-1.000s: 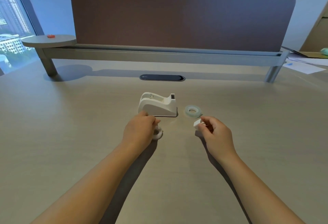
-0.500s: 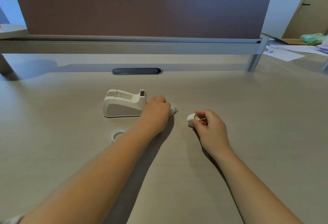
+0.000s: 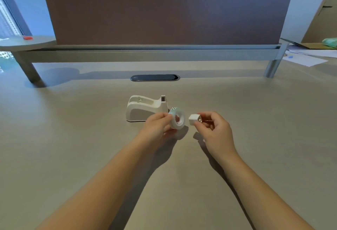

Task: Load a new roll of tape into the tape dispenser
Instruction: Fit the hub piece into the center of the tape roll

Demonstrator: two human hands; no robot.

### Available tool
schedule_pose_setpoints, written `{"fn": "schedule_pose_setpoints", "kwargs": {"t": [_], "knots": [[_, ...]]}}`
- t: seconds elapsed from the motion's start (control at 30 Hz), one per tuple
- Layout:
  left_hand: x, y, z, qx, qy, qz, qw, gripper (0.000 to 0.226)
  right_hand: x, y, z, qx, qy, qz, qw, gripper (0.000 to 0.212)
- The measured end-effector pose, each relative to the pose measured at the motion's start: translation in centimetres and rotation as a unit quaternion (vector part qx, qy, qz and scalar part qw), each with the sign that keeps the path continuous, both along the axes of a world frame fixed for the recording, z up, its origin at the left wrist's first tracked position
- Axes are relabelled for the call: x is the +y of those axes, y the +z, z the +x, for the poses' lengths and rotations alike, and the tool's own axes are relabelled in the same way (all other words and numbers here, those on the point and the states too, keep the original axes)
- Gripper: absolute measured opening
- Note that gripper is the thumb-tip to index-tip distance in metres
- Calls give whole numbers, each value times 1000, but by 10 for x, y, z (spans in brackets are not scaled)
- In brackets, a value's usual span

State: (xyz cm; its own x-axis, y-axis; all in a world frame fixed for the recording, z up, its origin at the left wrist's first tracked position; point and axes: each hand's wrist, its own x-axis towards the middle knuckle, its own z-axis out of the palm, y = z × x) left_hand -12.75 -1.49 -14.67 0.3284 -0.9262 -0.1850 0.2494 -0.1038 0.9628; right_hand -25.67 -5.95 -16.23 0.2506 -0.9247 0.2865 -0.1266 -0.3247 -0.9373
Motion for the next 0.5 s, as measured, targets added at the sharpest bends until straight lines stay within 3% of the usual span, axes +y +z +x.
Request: {"fn": "schedule_pose_setpoints", "kwargs": {"t": [0.07, 0.17, 0.37, 0.5], "knots": [[13, 1, 6, 53, -10, -9, 999, 19, 9, 3, 9, -57, 11, 47, 997, 8], [28, -1, 14, 48, -31, -25, 998, 16, 20, 5, 23, -69, 26, 53, 996, 8], [34, -10, 17, 20, -33, -54, 998, 19, 30, -1, 35, 12, 17, -107, 994, 13], [30, -8, 17, -6, -24, -79, 997, 20, 28, -3, 36, 51, 0, -163, 985, 14]]}}
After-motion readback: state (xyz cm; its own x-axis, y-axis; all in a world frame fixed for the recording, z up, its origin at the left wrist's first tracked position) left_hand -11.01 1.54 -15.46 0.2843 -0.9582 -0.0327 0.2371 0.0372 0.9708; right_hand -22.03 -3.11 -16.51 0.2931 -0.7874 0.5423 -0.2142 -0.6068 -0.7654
